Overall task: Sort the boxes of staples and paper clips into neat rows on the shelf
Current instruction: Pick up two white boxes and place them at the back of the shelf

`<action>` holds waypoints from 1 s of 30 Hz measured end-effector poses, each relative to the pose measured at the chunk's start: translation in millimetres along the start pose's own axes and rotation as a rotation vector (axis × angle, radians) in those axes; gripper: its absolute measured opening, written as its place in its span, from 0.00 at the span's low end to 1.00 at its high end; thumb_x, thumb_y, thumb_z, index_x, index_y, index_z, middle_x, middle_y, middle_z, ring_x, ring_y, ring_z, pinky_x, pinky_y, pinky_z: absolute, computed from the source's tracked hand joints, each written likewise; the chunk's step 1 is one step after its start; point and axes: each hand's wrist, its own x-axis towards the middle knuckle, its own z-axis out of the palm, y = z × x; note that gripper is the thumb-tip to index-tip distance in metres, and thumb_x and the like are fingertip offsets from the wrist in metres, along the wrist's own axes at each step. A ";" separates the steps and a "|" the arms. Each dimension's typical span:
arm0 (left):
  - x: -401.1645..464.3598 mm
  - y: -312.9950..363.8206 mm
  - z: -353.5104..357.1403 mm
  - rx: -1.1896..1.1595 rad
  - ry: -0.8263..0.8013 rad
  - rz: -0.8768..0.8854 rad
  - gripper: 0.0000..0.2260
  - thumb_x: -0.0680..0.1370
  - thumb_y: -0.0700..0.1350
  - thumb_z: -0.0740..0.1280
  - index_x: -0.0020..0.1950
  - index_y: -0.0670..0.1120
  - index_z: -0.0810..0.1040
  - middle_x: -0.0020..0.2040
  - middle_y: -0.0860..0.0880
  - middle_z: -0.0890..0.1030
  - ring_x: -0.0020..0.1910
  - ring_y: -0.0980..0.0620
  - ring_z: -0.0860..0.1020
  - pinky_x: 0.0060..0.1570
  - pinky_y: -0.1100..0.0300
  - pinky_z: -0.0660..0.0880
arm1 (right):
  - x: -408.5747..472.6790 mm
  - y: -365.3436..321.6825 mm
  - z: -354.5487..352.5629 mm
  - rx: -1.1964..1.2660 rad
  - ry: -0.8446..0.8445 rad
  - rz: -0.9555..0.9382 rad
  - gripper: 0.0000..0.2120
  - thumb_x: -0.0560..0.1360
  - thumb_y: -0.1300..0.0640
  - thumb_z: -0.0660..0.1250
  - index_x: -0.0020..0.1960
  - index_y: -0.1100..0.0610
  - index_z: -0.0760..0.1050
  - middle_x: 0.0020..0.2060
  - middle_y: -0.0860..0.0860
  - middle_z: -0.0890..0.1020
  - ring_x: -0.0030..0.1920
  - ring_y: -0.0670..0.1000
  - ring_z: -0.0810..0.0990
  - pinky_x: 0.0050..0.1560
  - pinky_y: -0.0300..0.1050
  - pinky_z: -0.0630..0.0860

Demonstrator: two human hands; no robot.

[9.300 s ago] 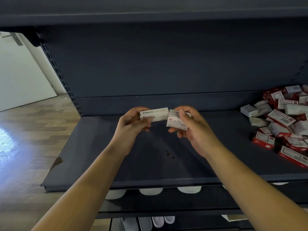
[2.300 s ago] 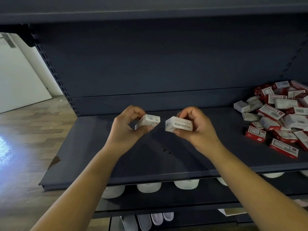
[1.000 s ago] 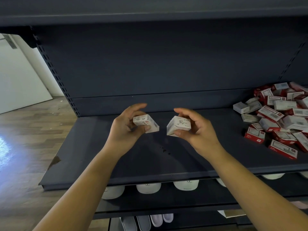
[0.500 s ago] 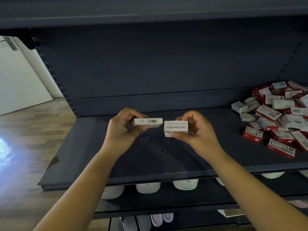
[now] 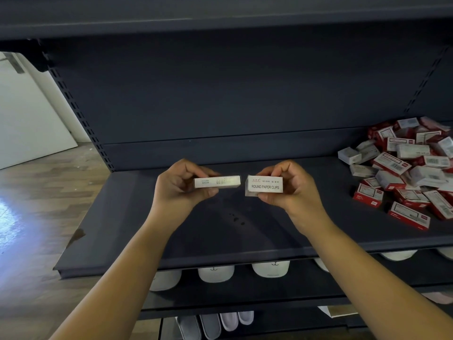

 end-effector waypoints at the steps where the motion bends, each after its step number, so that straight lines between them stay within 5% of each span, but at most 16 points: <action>1: -0.6 0.9 0.9 -0.009 -0.006 0.004 0.13 0.65 0.26 0.71 0.38 0.42 0.74 0.41 0.51 0.84 0.45 0.52 0.82 0.43 0.62 0.78 | -0.1 -0.8 -0.8 0.010 0.003 0.004 0.18 0.64 0.78 0.69 0.41 0.58 0.68 0.43 0.50 0.82 0.48 0.47 0.82 0.40 0.38 0.78; 10: -3.1 4.3 18.4 -0.084 -0.063 -0.020 0.13 0.66 0.24 0.69 0.40 0.41 0.73 0.41 0.51 0.84 0.45 0.53 0.82 0.43 0.63 0.78 | -2.7 -4.7 -9.5 0.117 -0.072 0.011 0.17 0.67 0.78 0.66 0.43 0.58 0.66 0.44 0.49 0.81 0.49 0.46 0.81 0.41 0.38 0.78; 19: -4.2 0.0 47.9 -0.051 -0.016 -0.049 0.11 0.69 0.28 0.69 0.45 0.41 0.76 0.43 0.49 0.83 0.45 0.53 0.81 0.44 0.63 0.77 | -6.3 2.5 -20.6 0.192 -0.044 0.074 0.08 0.67 0.60 0.65 0.45 0.52 0.76 0.43 0.47 0.81 0.47 0.47 0.79 0.45 0.40 0.76; 25: -13.5 -4.9 73.8 -0.071 0.069 -0.147 0.07 0.72 0.48 0.70 0.48 0.46 0.80 0.46 0.50 0.81 0.46 0.57 0.77 0.47 0.67 0.74 | -8.9 7.6 -30.6 0.173 0.058 0.120 0.03 0.72 0.58 0.67 0.41 0.51 0.78 0.45 0.51 0.82 0.48 0.51 0.79 0.51 0.48 0.74; 30: -17.2 -4.9 78.4 -0.043 0.025 -0.202 0.08 0.71 0.41 0.71 0.48 0.48 0.81 0.54 0.50 0.79 0.51 0.56 0.77 0.47 0.67 0.74 | -13.8 12.6 -43.2 0.196 0.013 0.108 0.09 0.66 0.59 0.68 0.46 0.53 0.78 0.46 0.49 0.82 0.48 0.49 0.79 0.49 0.44 0.75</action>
